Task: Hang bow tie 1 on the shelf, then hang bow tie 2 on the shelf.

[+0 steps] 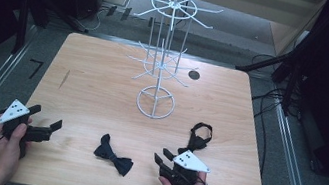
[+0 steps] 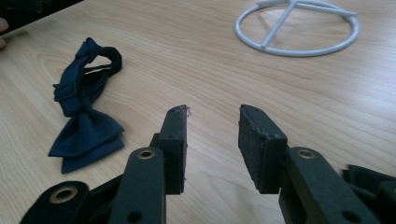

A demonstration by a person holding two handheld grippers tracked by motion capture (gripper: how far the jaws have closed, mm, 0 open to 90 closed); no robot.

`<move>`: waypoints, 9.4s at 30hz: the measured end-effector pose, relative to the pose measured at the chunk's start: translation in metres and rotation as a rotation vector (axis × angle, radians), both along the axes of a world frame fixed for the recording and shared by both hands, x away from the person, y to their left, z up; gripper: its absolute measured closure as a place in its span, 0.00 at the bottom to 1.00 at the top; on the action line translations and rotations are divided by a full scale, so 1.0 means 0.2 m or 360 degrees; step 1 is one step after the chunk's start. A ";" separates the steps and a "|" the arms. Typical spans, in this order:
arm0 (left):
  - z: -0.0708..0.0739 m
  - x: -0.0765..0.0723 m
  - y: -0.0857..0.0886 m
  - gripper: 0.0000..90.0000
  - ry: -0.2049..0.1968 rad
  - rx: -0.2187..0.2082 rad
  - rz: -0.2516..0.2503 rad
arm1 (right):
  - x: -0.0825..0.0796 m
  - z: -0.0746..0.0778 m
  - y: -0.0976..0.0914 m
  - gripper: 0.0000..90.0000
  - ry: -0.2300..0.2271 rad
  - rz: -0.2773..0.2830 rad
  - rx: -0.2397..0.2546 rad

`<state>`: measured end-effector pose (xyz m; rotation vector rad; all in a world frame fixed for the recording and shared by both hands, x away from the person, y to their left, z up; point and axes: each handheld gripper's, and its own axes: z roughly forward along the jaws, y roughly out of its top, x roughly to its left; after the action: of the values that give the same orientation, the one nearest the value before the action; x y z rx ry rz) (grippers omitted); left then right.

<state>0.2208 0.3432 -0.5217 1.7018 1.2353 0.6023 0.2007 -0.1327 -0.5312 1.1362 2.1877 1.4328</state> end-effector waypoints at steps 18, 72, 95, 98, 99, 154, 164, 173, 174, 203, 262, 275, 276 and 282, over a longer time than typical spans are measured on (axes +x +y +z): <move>0.00 0.00 0.00 0.00 -0.0001 -0.0006 0.0002 | -0.03 -0.02 0.28 0.61 0.0030 0.0236 0.0017; 0.00 0.00 0.00 0.00 0.0009 -0.0007 -0.0005 | -0.03 0.15 0.36 0.80 -0.0236 0.0304 -0.0034; 0.00 0.00 0.00 0.00 0.0004 -0.0005 -0.0001 | 0.04 0.33 0.20 0.80 -0.0401 0.0168 0.0011; 0.00 0.00 0.00 0.00 0.0003 -0.0007 -0.0001 | 0.05 0.36 0.19 0.80 -0.0420 0.0159 0.0023; 0.00 0.00 0.00 0.00 0.0004 -0.0006 -0.0002 | 0.05 0.37 0.19 0.80 -0.0430 0.0156 0.0024; 0.00 0.00 0.00 0.00 0.0003 -0.0011 -0.0004 | 0.18 0.72 0.11 0.80 -0.0675 0.0111 0.0102; 0.00 0.00 0.00 0.00 0.0002 -0.0010 -0.0003 | 0.22 0.71 0.05 0.80 -0.0645 0.0052 0.0121; 0.00 0.00 0.00 0.00 0.0001 -0.0011 -0.0002 | 0.29 0.65 0.02 0.80 -0.0545 -0.0009 0.0135; 0.00 0.00 0.00 0.00 0.0001 -0.0011 -0.0003 | 0.30 0.64 0.03 0.80 -0.0537 -0.0009 0.0132; 0.00 0.00 0.00 0.00 -0.0003 -0.0016 -0.0023 | 0.52 0.46 0.09 0.81 -0.0324 -0.0143 0.0103; 0.00 -0.01 0.00 0.00 0.0000 -0.0010 -0.0013 | 0.33 0.22 -0.51 0.34 -0.0223 -0.0590 0.0071; 0.00 -0.01 0.00 0.00 0.0001 -0.0007 -0.0014 | 0.38 0.13 -0.64 0.47 -0.0089 -0.0715 0.0081; 0.00 -0.01 0.00 0.00 0.0001 -0.0007 -0.0015 | 0.38 0.13 -0.64 0.48 -0.0086 -0.0712 0.0080; 0.00 -0.01 0.00 0.00 0.0001 -0.0005 -0.0015 | 0.40 0.10 -0.65 0.48 -0.0050 -0.0714 0.0059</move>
<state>0.2193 0.3426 -0.5216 1.7046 1.2274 0.5935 0.2799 -0.2624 -0.5110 1.4874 1.7394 1.2828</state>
